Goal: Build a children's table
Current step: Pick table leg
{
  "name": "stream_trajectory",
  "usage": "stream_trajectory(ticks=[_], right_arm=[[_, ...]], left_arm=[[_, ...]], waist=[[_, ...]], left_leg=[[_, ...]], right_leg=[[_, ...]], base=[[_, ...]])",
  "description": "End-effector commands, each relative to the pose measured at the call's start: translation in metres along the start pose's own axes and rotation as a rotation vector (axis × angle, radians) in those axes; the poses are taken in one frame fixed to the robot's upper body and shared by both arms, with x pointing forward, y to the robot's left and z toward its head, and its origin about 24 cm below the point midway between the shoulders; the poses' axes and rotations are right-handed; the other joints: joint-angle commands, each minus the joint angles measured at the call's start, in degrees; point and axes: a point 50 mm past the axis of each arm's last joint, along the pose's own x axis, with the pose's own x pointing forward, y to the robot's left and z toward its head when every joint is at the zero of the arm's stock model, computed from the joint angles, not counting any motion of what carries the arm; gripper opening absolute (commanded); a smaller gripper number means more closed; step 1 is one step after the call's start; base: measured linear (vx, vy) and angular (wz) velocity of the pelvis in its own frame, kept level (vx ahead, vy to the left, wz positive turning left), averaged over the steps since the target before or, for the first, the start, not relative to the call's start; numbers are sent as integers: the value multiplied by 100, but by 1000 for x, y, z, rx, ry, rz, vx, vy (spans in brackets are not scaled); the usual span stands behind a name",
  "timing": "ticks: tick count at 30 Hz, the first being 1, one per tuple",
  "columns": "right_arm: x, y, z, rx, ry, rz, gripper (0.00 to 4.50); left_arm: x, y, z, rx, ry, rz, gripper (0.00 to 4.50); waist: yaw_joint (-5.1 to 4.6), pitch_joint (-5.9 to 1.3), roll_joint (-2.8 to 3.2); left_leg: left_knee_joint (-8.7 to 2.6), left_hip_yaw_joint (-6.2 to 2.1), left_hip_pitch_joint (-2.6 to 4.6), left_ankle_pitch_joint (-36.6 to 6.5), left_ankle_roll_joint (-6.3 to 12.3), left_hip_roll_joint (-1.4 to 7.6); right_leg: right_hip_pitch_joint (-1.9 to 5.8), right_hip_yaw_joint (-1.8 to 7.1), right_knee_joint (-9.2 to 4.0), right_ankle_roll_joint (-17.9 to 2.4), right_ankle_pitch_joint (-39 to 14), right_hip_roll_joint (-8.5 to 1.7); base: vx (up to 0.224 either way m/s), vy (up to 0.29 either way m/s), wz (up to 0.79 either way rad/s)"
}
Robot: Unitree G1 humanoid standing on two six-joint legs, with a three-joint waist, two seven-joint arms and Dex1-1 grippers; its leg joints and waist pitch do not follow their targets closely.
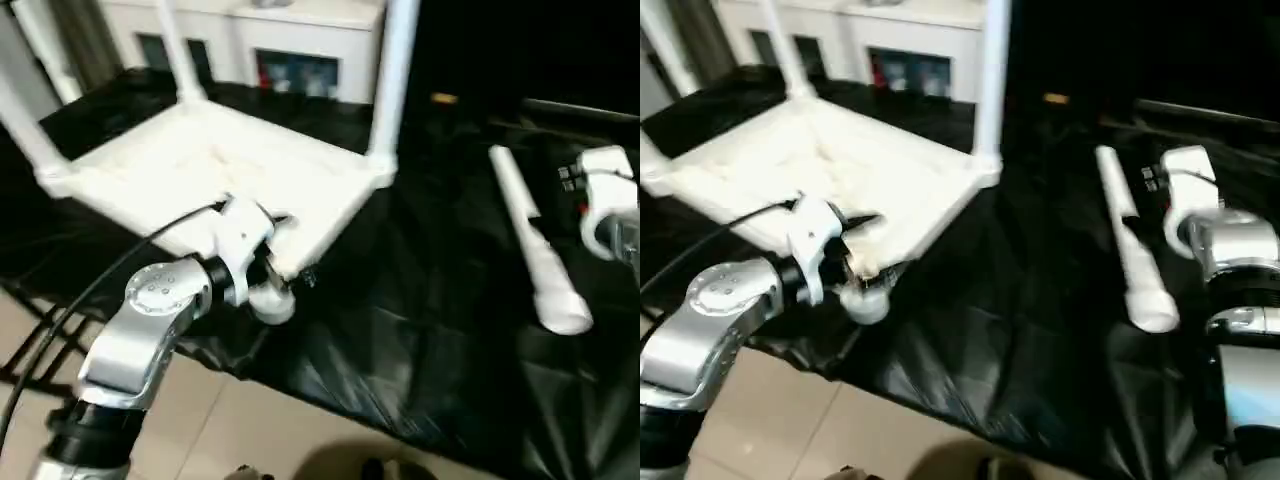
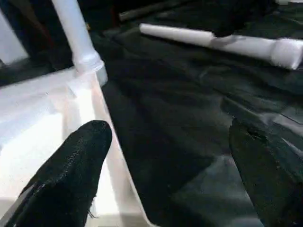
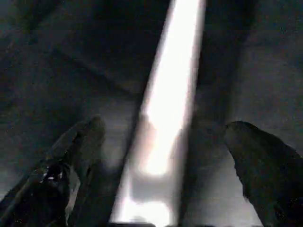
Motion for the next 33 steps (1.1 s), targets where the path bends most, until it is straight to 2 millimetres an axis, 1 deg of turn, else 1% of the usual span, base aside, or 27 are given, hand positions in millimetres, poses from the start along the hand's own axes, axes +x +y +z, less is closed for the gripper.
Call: stream_trajectory(ticks=[1,2,3,5,6,7,8,9,10,11,12,13,14,15,16,17,21,23,25,26,27,28,29,30,31,32,33], right_arm=[[-4,-1,2,40,16,75,450],[-5,-1,0,57,26,109,450],[-5,-3,-4,46,61,112,450],[-5,-3,-4,46,61,112,450],[-6,-5,-6,35,84,107,450],[-6,-6,-10,21,121,101,450],[-7,-8,-14,7,159,96,450],[-8,-9,-16,1,182,94,450],[-9,-11,-18,1,197,92,450],[-9,-12,-18,0,201,92,450],[-10,-13,-18,0,207,91,450],[-12,-15,-18,2,211,92,432],[-12,-15,-18,2,211,92,415],[-14,-17,-18,0,220,91,412],[-17,-20,-18,-10,237,96,401],[-18,-21,-18,-14,247,101,389],[-18,-21,-19,-26,263,110,355],[-18,-21,-21,-28,273,119,333],[-18,-21,-21,-28,273,119,333],[-18,-22,-23,-27,280,122,314],[-18,-21,-25,-26,286,126,294],[-18,-21,-27,-23,291,130,294],[-17,-21,-28,-21,294,132,291],[-17,-20,-30,-18,300,140,291],[-16,-20,-32,-14,304,144,279],[-16,-20,-34,-10,308,146,265],[-15,-19,-35,-7,311,148,254]], left_arm=[[0,-4,-1,-8,21,-40,443],[1,-6,-1,-14,27,-49,443],[1,-8,0,-26,34,-74,443],[1,-8,0,-26,34,-74,443],[1,-9,1,-33,36,-90,443],[1,-12,1,-40,39,-115,443],[0,-14,2,-46,43,-141,443],[0,-15,2,-49,47,-157,443],[0,-16,3,-50,49,-170,443],[0,-16,3,-50,51,-174,443],[0,-17,3,-50,53,-179,443],[-1,-17,4,-47,56,-185,448],[-1,-17,4,-47,56,-185,450],[-1,-18,4,-46,58,-189,450],[-1,-19,5,-42,62,-195,450],[-1,-19,5,-41,63,-199,450],[-1,-20,6,-41,65,-207,450],[-1,-22,8,-46,67,-233,450],[-1,-22,8,-46,67,-233,450],[-1,-23,8,-43,72,-248,450],[0,-23,8,-40,74,-255,450],[1,-24,8,-37,75,-259,450],[1,-24,8,-35,76,-261,450],[2,-24,9,-32,75,-260,450],[3,-24,9,-31,73,-256,450],[4,-23,9,-28,73,-251,450],[5,-23,9,-27,73,-247,450]], waist=[[76,-498,-103],[135,-515,-90],[175,-544,-87],[225,-577,-89],[267,-612,-113],[282,-612,-116],[327,-624,-148],[358,-626,-143],[382,-593,-158],[408,-553,-151],[431,-528,-141],[434,-512,-139],[442,-495,-143],[423,-478,-193],[414,-475,-222],[423,-475,-192],[385,-459,-201],[344,-456,-213],[311,-457,-222],[283,-458,-276],[275,-455,-248],[266,-454,-242],[250,-449,-263],[247,-450,-259],[234,-455,-273],[225,-450,-266],[213,-455,-286]], left_leg=[[-394,-75,7,-717,558,327],[-380,-37,-11,-375,717,369],[-359,-25,-28,-205,776,376],[-327,-12,-30,126,869,365],[-280,-9,-63,550,1070,344],[-265,1,-76,614,1125,331],[-248,7,-101,661,1206,324],[-237,13,-107,682,1225,326],[-238,30,-114,580,1225,335],[-247,39,-116,278,1109,339],[-261,40,-83,-45,902,351],[-273,41,-73,-187,802,357],[-285,41,-50,-431,624,361],[-298,51,-27,-641,500,355],[-304,47,-28,-692,459,351],[-306,36,-36,-728,421,348],[-306,25,-61,-840,352,322],[-299,16,-56,-944,330,311],[-295,12,-62,-977,331,306],[-291,14,-70,-969,337,303],[-286,2,-75,-969,328,300],[-282,2,-83,-978,331,298],[-284,-7,-83,-1018,317,302],[-281,-5,-73,-1044,310,301],[-276,-6,-81,-1056,306,299],[-280,-11,-78,-1081,303,306],[-279,-11,-73,-1081,301,310]], right_leg=[[306,388,-412,-1157,-1795,-398],[308,394,-335,-1316,-1293,-364],[335,401,-269,-1369,-1096,-369],[329,417,-202,-1469,-702,-370],[323,424,-121,-1593,-198,-363],[316,428,-110,-1622,-140,-363],[325,426,-101,-1643,-168,-371],[312,427,-108,-1620,-204,-371],[279,422,-149,-1574,-454,-354],[272,415,-218,-1449,-976,-360],[262,412,-283,-1294,-1511,-364],[254,411,-309,-1219,-1727,-357],[238,409,-349,-1070,-2052,-348],[226,406,-386,-953,-2299,-336],[234,402,-386,-900,-2393,-337],[244,396,-399,-810,-2518,-349],[243,365,-453,-572,-2838,-340],[232,342,-481,-467,-3003,-338],[230,334,-498,-415,-3065,-337],[230,330,-506,-384,-3107,-339],[231,320,-497,-366,-3160,-343],[231,315,-505,-351,-3176,-342],[227,305,-509,-310,-3240,-344],[219,302,-522,-297,-3270,-344],[226,300,-521,-284,-3258,-348],[222,296,-527,-290,-3262,-349],[221,299,-520,-307,-3211,-348]], base=[[72,-3,10],[68,-1,5],[68,-1,5],[70,-6,1],[61,-10,0],[0,0,0],[0,0,0],[0,0,0],[0,0,0],[0,0,0],[0,0,0],[0,0,0],[0,0,0],[0,0,0],[0,0,0],[0,0,0],[0,0,0],[0,0,0],[0,0,0],[0,0,0],[0,0,0],[0,0,0],[0,0,0],[0,0,0],[0,0,0],[0,0,0],[0,0,0]])
